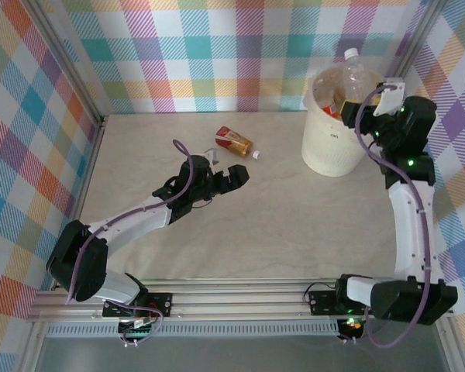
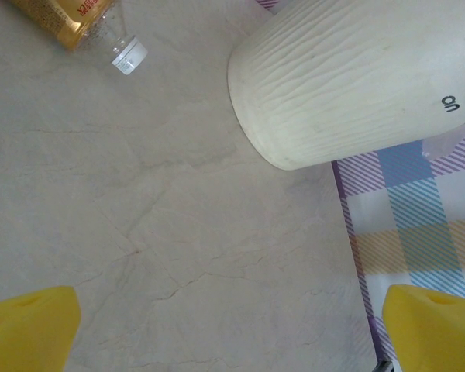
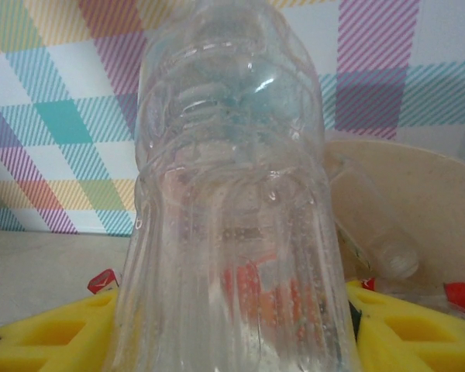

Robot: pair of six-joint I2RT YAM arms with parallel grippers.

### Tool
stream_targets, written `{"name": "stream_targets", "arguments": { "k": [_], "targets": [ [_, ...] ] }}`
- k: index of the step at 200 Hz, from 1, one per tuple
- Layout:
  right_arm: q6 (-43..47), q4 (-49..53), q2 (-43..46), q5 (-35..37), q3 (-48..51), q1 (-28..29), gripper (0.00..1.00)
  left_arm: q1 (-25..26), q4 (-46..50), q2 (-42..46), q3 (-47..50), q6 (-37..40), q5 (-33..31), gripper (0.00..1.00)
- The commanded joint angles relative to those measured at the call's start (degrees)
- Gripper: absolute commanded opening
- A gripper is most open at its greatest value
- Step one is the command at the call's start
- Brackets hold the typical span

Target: Put the plastic bottles in the bin

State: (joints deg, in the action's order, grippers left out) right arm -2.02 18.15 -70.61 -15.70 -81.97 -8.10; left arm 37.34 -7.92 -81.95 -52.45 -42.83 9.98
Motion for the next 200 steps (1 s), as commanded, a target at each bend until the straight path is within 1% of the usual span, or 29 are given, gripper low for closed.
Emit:
{"name": "stream_targets", "arguments": {
  "k": [1,19,35,55,77,90,109,120,122,132,145,162,169,182,200],
  "targets": [
    [0.63,4.54,-4.68,-6.48,-4.81,-5.06,0.38,0.52,-0.43,0.36,-1.44,0.14,-0.46,1.00],
    [0.80,7.14,-8.81,-11.11,-8.37,-8.79,0.38,0.52,-0.26,0.85,-1.15,0.30,-0.74,1.00],
    [1.90,10.35,-12.31,-13.11,-11.60,-11.52,0.39,0.54,0.09,1.42,-0.80,0.59,-1.29,1.00],
    [3.32,12.90,-15.56,-13.82,-14.79,-13.29,0.44,0.53,0.51,2.13,-0.44,0.91,-2.00,1.00],
    [5.00,14.13,-19.30,-12.21,-18.29,-13.76,0.47,0.52,1.04,2.34,-0.42,1.42,-2.41,1.00],
    [6.01,15.57,-21.84,-11.81,-21.01,-13.79,0.52,0.53,1.03,2.34,-0.31,1.39,-2.42,1.00],
    [7.05,18.03,-25.61,-12.09,-25.39,-13.79,0.64,0.54,0.92,2.65,0.10,1.07,-2.81,1.00],
    [7.21,19.39,-27.46,-12.26,-27.75,-13.79,0.68,0.54,0.97,2.87,0.48,0.95,-3.20,1.00],
    [8.64,19.71,-27.67,-12.25,-28.07,-13.79,0.69,0.52,0.98,2.97,0.56,0.94,-3.27,1.00],
    [9.34,20.70,-28.79,-11.00,-29.82,-13.79,0.73,0.51,1.19,3.13,0.76,1.11,-3.79,1.00],
    [8.50,20.86,-29.13,-8.10,-30.66,-13.80,0.78,0.53,1.88,3.40,0.86,1.43,-4.41,1.00],
    [8.17,18.65,-27.44,-5.22,-28.65,-13.78,0.85,0.49,2.69,3.47,0.97,1.70,-5.14,1.00],
    [5.82,17.23,-26.47,-4.27,-27.32,-13.82,0.88,0.51,2.80,3.43,1.02,1.75,-5.27,1.00],
    [4.68,15.46,-24.74,-3.35,-25.50,-13.74,0.90,0.52,3.12,3.34,1.03,1.68,-5.70,1.00],
    [2.05,13.08,-21.90,-3.81,-22.68,-13.57,0.93,0.54,3.91,3.46,1.14,1.35,-7.08,1.00]
  ]
}}
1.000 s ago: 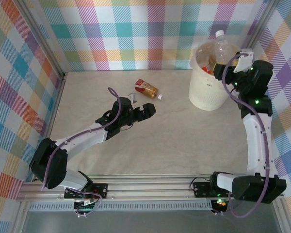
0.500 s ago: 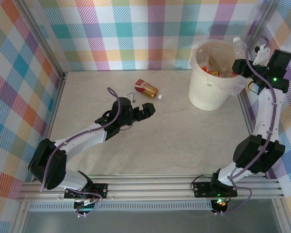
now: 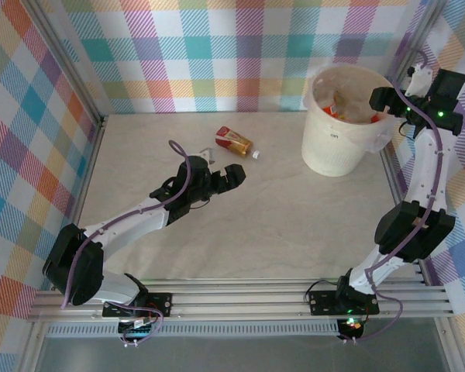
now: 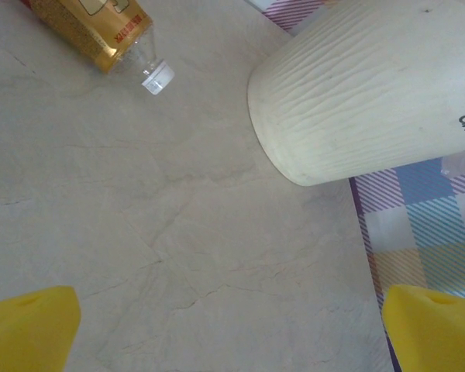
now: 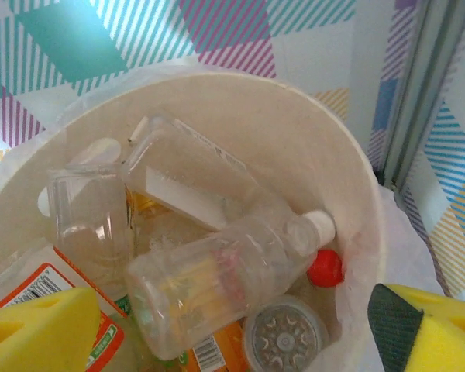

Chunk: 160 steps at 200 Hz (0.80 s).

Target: Put the plastic bottles in the bin

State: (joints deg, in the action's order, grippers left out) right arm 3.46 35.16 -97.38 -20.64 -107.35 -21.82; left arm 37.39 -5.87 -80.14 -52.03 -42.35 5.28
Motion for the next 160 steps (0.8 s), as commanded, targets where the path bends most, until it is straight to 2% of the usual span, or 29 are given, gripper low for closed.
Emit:
{"name": "stream_targets", "arguments": {
  "k": [1,37,72,97,132,160],
  "targets": [
    [-3.63,-4.12,5.07,1.04,2.86,0.13,0.93,0.49,1.88,1.60,0.71,0.87,-2.51,1.00],
    [-7.65,-8.41,11.46,-2.38,9.86,4.24,0.98,0.06,5.51,2.45,1.32,0.56,-6.84,1.00],
    [-7.40,-13.13,16.73,-3.97,17.23,14.01,1.00,-1.72,6.41,3.19,2.57,-0.93,-7.13,1.00],
    [-6.51,-17.25,18.02,-7.98,21.78,21.72,1.00,-2.84,7.52,4.58,3.64,-2.18,-9.07,1.00],
    [-3.41,-20.34,12.85,-8.88,23.57,32.58,1.00,-4.97,8.24,7.24,7.08,-6.00,-12.89,1.00],
    [0.65,-16.79,2.40,-2.39,18.33,38.78,1.00,-6.68,9.03,8.63,9.16,-8.57,-15.38,1.00]
  ]
}}
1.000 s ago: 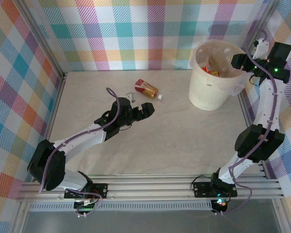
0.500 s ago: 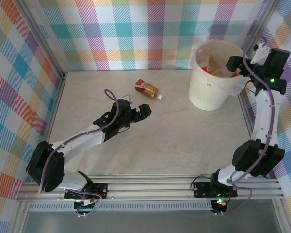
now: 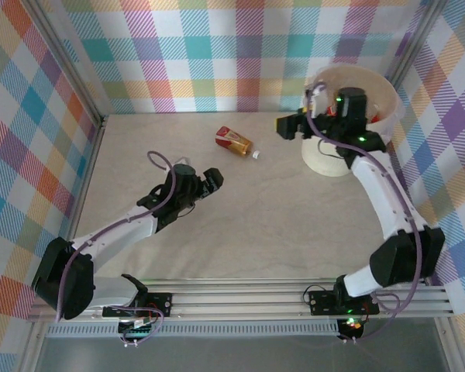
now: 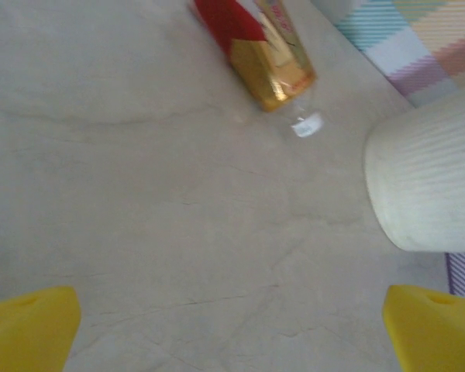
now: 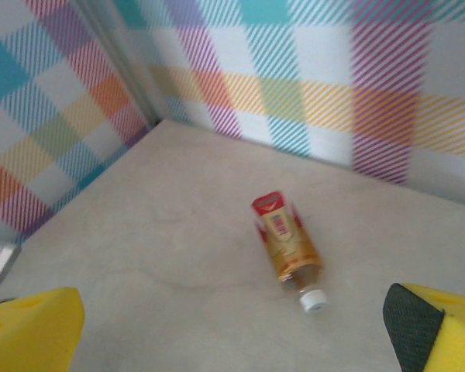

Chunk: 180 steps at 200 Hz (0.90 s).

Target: Put the plastic bottles in the bin

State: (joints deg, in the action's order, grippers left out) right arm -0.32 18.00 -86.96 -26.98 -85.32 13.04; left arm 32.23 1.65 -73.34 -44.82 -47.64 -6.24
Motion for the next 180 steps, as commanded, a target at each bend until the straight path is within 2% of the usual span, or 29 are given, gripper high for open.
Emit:
{"name": "stream_targets", "arguments": {
  "k": [1,33,74,108,158,180],
  "targets": [
    [4.57,0.45,-8.39,4.30,-3.93,4.10,1.00,-1.58,1.51,1.90,1.98,-3.35,-3.93,1.00],
    [8.12,2.02,-19.59,12.92,-10.59,7.75,1.00,-2.61,2.23,2.17,2.86,-4.35,-5.19,1.00],
    [11.46,4.30,-31.79,18.26,-18.53,9.22,1.00,-3.09,1.45,1.34,2.88,-4.05,-5.67,1.00],
    [17.07,7.67,-41.49,19.66,-27.17,10.46,1.00,-3.49,0.13,0.26,2.51,-2.56,-5.71,1.00],
    [22.41,21.75,-59.96,22.76,-53.90,12.63,0.99,-4.26,-3.07,-3.23,1.08,1.07,-3.91,1.00],
    [24.08,24.33,-65.12,23.24,-61.03,13.52,0.98,-4.44,-5.12,-4.66,0.91,1.55,-2.86,1.00]
  ]
}}
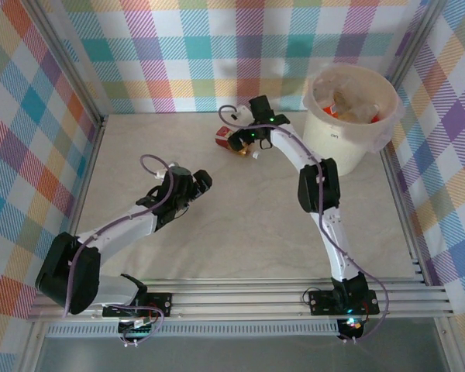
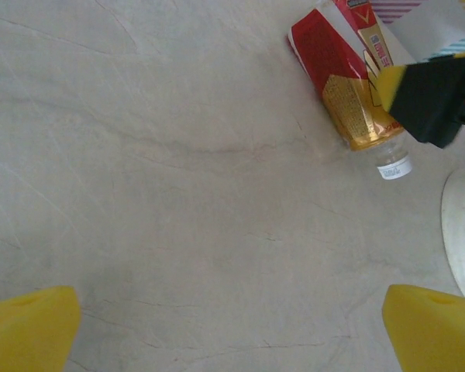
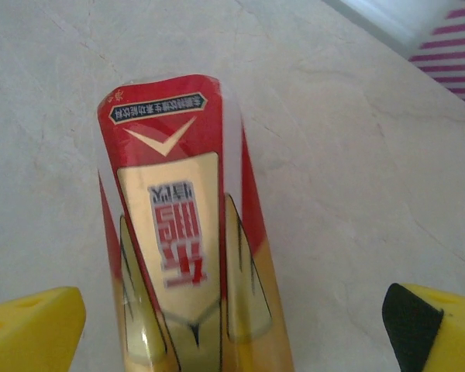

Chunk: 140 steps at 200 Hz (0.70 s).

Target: Put the plastic bottles in the bin

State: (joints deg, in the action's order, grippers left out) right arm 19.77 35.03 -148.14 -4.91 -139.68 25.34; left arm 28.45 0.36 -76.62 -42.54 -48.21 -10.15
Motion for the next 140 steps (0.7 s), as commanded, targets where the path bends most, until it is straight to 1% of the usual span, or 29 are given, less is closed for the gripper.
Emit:
{"name": "stream_targets", "arguments": {
  "k": [1,22,41,76,82,89,102,117,140],
  "targets": [
    [4.06,7.41,-4.10,1.19,-6.80,1.25,0.98,-0.66,-3.94,-1.40,-1.38,2.13,1.03,1.00],
    [6.60,7.20,-5.57,2.24,-7.64,2.29,0.98,-0.70,-5.27,-1.92,-1.27,2.72,1.75,1.00],
    [8.17,7.53,-6.19,2.45,-7.59,3.04,0.96,-0.70,-5.56,-1.87,-1.13,3.16,2.00,1.00],
    [6.03,6.84,-5.94,3.05,-7.53,3.31,0.88,-0.68,-6.89,0.15,0.94,3.08,2.47,1.00],
    [5.01,6.15,-5.81,4.10,-7.31,3.29,0.76,-0.74,-7.32,0.47,1.35,3.24,2.90,1.00],
    [3.70,5.54,-5.60,5.50,-6.92,3.31,0.70,-0.68,-7.65,0.44,1.63,3.83,3.76,1.00],
    [2.65,4.93,-4.79,6.49,-6.00,3.38,0.66,-0.71,-7.07,0.25,1.25,4.81,5.87,1.00],
    [1.77,4.96,-2.98,5.63,-4.32,3.44,0.61,-0.62,-7.25,0.35,1.32,4.76,7.50,1.00],
    [-0.65,3.19,2.63,5.86,1.32,3.48,0.55,-0.42,-8.56,1.28,1.98,5.11,9.58,1.00]
  ]
}}
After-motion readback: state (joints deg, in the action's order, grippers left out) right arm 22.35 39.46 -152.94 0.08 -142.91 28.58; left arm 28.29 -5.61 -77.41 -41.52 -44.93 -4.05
